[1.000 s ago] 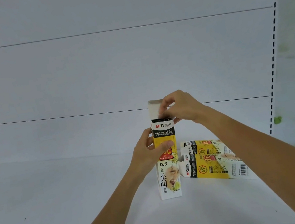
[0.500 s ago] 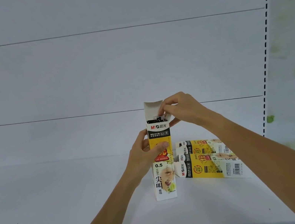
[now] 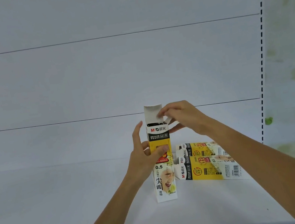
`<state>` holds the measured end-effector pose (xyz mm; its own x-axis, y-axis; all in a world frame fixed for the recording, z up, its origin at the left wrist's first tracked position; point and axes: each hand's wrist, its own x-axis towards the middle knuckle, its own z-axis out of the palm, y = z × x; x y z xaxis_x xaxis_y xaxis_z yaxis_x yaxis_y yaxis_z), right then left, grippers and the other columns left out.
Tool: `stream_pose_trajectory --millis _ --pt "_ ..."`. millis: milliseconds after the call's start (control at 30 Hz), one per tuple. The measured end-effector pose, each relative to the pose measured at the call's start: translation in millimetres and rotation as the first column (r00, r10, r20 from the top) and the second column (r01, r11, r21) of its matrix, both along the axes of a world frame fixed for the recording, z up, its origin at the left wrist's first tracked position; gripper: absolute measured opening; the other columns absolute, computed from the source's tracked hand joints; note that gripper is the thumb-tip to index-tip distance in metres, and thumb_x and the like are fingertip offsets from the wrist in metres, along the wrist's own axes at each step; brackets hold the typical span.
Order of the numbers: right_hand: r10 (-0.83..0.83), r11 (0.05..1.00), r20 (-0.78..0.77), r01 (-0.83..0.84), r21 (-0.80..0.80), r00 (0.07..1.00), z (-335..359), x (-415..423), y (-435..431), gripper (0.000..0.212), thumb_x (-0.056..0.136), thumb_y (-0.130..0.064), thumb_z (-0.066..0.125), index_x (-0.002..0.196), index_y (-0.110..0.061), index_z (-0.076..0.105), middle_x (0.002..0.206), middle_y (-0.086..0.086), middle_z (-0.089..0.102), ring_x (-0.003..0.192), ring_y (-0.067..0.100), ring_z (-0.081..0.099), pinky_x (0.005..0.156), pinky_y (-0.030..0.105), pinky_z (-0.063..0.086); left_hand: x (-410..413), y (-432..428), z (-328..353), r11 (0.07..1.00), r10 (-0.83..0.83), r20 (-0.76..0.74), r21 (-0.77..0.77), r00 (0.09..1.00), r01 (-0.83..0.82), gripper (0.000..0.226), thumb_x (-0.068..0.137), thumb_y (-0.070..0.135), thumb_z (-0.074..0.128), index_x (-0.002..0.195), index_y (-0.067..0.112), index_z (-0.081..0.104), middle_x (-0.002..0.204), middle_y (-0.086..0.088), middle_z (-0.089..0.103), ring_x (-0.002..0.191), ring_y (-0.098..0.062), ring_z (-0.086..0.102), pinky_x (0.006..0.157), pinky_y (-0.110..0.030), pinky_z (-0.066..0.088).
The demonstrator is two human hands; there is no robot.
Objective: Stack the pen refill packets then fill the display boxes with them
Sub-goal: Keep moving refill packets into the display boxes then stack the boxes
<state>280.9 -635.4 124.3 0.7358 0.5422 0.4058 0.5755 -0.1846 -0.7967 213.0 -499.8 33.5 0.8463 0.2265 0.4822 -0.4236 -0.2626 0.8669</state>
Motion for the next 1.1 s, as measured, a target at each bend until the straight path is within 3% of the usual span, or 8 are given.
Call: stream_pose_trajectory --millis 133,267,533,633,767,833,933,1100 --pt "0.24 0.929 -0.333 -0.115 0.353 0.912 -20.0 1.8 -12.5 0.024 0.098 -0.019 0.041 0.102 -0.009 0.062 0.095 0.006 0.066 0.089 0.021 0.067 0.081 0.044 0.056 -3.0 1.2 4.9 0.99 0.044 0.022 0.131 0.999 -0.046 0.075 0.08 0.027 0.069 0.119 0.061 0.014 0.099 0.017 0.058 0.088 -0.006 0.063 0.069 -0.02 0.053" --pt "0.219 0.928 -0.325 -0.094 0.359 0.92 -30.8 2.9 -9.5 0.023 0.098 -0.017 0.046 0.11 -0.019 0.065 0.104 0.007 0.069 0.104 0.023 0.064 0.089 0.043 0.053 -3.3 5.0 8.2 0.973 0.048 0.018 0.225 0.999 -0.051 0.07 0.078 0.03 0.07 0.115 0.06 0.02 0.098 0.021 0.058 0.09 -0.005 0.062 0.067 -0.016 0.052" --pt "0.244 0.927 -0.45 -0.071 0.367 0.859 -27.0 3.8 3.2 0.03 0.085 -0.012 0.063 0.114 -0.012 0.057 0.099 0.004 0.067 0.091 0.016 0.062 0.076 0.031 0.053 -6.0 8.7 13.4 0.967 0.031 -0.015 0.254 0.999 -0.026 0.059 0.08 0.027 0.069 0.113 0.05 0.027 0.097 0.023 0.053 0.086 -0.002 0.059 0.068 -0.015 0.051" --pt "0.191 0.961 -0.396 -0.088 0.263 0.898 -18.2 3.0 4.8 0.028 0.086 -0.006 0.056 0.112 -0.012 0.059 0.093 0.002 0.067 0.087 0.015 0.061 0.084 0.035 0.051 -5.8 5.5 13.7 0.968 0.021 -0.028 0.249 0.999 -0.013 0.061 0.082 0.028 0.067 0.116 0.053 0.024 0.097 0.026 0.051 0.084 0.001 0.058 0.064 -0.013 0.05" --pt "0.178 0.944 -0.16 -0.122 0.307 0.971 -13.9 -5.7 10.6 0.027 0.083 0.006 0.057 0.097 -0.015 0.065 0.088 0.0 0.069 0.083 0.012 0.063 0.08 0.028 0.051 -3.2 3.3 -6.2 0.993 -0.021 -0.053 0.115 0.998 0.027 0.078 0.084 0.028 0.064 0.136 0.052 0.011 0.107 0.014 0.062 0.096 -0.011 0.064 0.081 -0.03 0.054" --pt "0.171 0.938 -0.06 -0.144 0.315 0.983 -17.6 -8.3 11.1 0.023 0.084 0.007 0.057 0.09 -0.012 0.069 0.087 0.002 0.071 0.083 0.012 0.066 0.079 0.025 0.053 -3.6 0.8 -21.0 0.997 -0.042 -0.135 0.065 0.99 0.052 0.064 0.085 0.03 0.062 0.136 0.042 0.025 0.112 0.008 0.065 0.099 -0.015 0.065 0.087 -0.036 0.053" --pt "0.195 0.953 -0.035 -0.181 0.244 0.98 -18.7 -9.2 3.8 0.026 0.087 0.006 0.048 0.098 -0.005 0.069 0.104 0.007 0.069 0.094 0.012 0.065 0.081 0.021 0.053 -4.1 -0.1 -35.2 0.999 0.004 -0.237 0.051 0.971 0.008 0.027 0.087 0.032 0.06 0.114 0.027 0.055 0.115 0.002 0.066 0.097 -0.016 0.065 0.086 -0.033 0.053" --pt "0.257 0.944 -0.027 -0.245 0.221 0.966 -18.3 -13.4 -2.5 0.018 0.089 -0.01 0.056 0.102 -0.012 0.069 0.108 0.002 0.069 0.101 0.01 0.064 0.088 0.022 0.051 -3.1 2.0 -37.5 0.999 -0.007 -0.213 0.033 0.977 0.015 0.024 0.084 0.035 0.062 0.107 0.026 0.06 0.105 0.006 0.069 0.091 -0.011 0.068 0.077 -0.026 0.054"
